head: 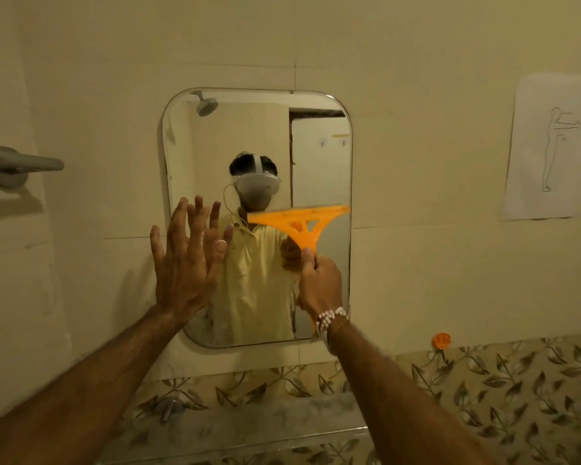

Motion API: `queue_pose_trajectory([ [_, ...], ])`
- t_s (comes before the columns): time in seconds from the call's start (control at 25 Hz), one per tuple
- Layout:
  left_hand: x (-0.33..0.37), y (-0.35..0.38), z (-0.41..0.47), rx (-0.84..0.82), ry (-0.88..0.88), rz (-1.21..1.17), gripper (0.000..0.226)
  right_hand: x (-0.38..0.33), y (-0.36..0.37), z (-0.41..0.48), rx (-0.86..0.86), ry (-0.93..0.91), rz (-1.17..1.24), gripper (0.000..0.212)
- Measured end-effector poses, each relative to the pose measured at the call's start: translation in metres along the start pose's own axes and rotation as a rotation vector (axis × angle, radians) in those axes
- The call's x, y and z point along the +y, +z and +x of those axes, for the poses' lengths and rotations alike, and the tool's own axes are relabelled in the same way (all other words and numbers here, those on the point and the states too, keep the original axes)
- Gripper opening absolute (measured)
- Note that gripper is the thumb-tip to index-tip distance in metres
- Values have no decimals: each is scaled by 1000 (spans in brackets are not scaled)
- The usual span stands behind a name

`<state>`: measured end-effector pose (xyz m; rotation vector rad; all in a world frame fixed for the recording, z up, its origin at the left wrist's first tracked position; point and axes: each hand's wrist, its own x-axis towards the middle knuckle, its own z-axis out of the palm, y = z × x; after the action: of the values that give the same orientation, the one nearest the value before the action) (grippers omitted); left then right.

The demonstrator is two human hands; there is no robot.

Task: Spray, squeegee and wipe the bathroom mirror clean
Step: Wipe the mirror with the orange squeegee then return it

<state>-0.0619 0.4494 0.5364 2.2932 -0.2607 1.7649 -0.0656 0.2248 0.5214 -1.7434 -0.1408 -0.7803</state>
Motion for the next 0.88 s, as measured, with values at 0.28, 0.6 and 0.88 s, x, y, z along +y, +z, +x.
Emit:
queue_pose_trajectory([
  [0.28,6,4,-1,13,10,-23,64,82,-12,-77,-5,166,-65,52],
  [0.6,25,-2,10,24,31,-87,66,6,-35,-20,121,74,60,45],
  [0.88,11,2,-5,-9,49,-44,64,7,-39,13,125,84,-83,47],
])
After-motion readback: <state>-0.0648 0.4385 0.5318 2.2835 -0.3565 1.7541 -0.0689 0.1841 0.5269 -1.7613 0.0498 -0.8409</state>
